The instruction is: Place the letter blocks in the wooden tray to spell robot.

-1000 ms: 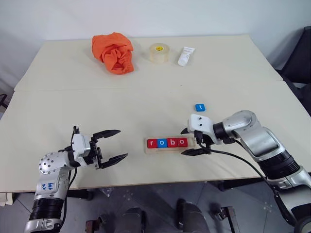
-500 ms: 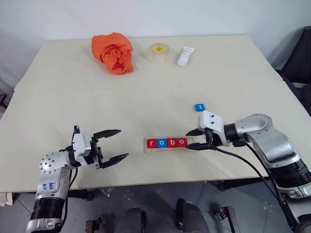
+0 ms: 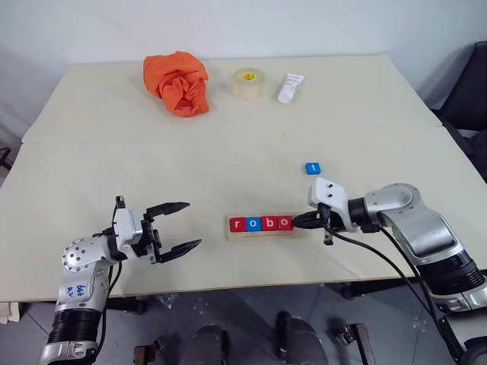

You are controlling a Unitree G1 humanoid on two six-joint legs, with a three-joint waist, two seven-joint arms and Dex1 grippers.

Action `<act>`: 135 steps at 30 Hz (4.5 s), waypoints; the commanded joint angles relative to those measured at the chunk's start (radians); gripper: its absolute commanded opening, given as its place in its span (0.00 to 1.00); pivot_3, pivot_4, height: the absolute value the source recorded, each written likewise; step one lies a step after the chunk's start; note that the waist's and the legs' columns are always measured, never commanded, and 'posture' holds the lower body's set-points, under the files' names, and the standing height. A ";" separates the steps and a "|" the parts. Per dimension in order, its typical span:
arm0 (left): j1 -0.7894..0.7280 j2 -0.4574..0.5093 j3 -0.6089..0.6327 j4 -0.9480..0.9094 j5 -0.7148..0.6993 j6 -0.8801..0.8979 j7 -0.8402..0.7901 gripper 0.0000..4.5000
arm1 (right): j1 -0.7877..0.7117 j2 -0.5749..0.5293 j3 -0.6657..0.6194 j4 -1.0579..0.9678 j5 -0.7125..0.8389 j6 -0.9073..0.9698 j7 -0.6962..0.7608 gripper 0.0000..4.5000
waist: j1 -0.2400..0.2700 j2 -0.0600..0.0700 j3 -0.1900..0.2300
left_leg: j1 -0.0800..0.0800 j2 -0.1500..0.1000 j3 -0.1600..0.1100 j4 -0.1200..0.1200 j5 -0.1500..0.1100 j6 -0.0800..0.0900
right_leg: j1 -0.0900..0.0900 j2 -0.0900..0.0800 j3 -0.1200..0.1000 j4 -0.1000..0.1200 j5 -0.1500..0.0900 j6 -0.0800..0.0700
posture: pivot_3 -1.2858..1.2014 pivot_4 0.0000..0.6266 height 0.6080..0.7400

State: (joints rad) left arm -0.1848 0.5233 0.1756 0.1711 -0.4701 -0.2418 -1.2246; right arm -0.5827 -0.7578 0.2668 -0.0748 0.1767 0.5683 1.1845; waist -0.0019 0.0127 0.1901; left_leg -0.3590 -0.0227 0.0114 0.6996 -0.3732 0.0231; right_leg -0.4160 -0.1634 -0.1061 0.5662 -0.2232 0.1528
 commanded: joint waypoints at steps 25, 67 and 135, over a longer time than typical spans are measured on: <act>-0.002 0.003 0.004 -0.019 -0.013 -0.007 0.004 1.00 | 0.009 -0.022 0.010 -0.036 -0.007 0.005 -0.005 0.01 | 0.000 0.000 0.000 | 0.000 0.000 0.000 0.000 0.000 0.000 | 0.000 0.000 0.000 0.000 0.000 0.000 | 0.52 0.24 1.00; -0.150 0.015 -0.010 0.153 0.000 -0.024 -0.100 1.00 | 0.440 0.057 -0.666 -0.248 0.265 0.172 -0.467 1.00 | 0.006 0.000 0.000 | 0.000 0.000 0.009 0.000 0.000 0.000 | 0.001 0.001 0.001 0.001 0.000 0.000 | 0.52 0.24 1.00; 0.094 0.042 0.054 -0.104 -0.029 -0.004 0.045 1.00 | -0.108 0.407 -0.315 0.547 -0.039 -0.136 -0.784 0.49 | -0.026 0.001 0.000 | 0.003 -0.008 -0.007 -0.004 0.005 0.002 | 0.003 -0.007 -0.002 0.004 -0.002 0.004 | 0.52 0.24 1.00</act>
State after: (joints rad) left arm -0.0805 0.5526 0.2176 0.0849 -0.4737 -0.2416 -1.1740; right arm -0.7144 -0.3528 -0.0485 0.4735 0.1536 0.4148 0.4212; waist -0.0281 0.0142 0.1899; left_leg -0.3562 -0.0305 0.0048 0.6958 -0.3679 0.0251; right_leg -0.4128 -0.1706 -0.1075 0.5705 -0.2249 0.1562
